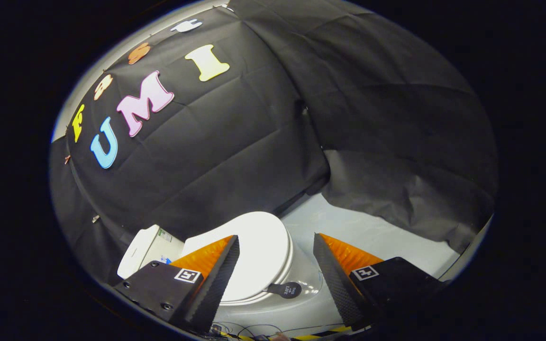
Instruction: Open the toilet lid.
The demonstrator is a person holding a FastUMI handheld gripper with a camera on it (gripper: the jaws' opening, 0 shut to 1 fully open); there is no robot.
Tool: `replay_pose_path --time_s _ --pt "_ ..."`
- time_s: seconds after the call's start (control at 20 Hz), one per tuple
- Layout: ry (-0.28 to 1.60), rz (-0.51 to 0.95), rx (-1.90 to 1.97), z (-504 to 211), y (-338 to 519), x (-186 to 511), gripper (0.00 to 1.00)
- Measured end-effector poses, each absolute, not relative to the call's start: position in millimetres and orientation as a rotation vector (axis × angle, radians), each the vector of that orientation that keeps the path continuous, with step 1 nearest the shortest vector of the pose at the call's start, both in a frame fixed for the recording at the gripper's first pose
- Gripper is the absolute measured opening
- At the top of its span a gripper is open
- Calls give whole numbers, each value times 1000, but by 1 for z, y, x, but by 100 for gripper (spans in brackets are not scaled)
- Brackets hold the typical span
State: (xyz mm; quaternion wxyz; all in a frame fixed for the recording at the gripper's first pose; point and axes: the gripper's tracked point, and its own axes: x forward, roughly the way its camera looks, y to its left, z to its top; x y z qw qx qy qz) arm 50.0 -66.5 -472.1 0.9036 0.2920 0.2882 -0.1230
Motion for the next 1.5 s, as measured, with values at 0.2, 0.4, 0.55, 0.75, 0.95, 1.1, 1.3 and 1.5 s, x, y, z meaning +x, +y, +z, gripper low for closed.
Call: replay_pose_path --time_s 0.2,0.4,0.55,0.75,0.95,1.1,1.3,1.5 --pt "662 -267 682 -515 -60 40 100" --pt "727 -276 784 -557 -49 29 100" --pt "735 -280 869 -573 -47 30 97" --pt "781 -297 938 -595 -39 25 97" --pt "813 -302 1038 -613 -28 24 90" --pt "835 -294 1135 -623 -18 23 85" --pt "855 -285 1210 -635 -5 23 65" --pt "841 -281 1321 -642 2 29 42"
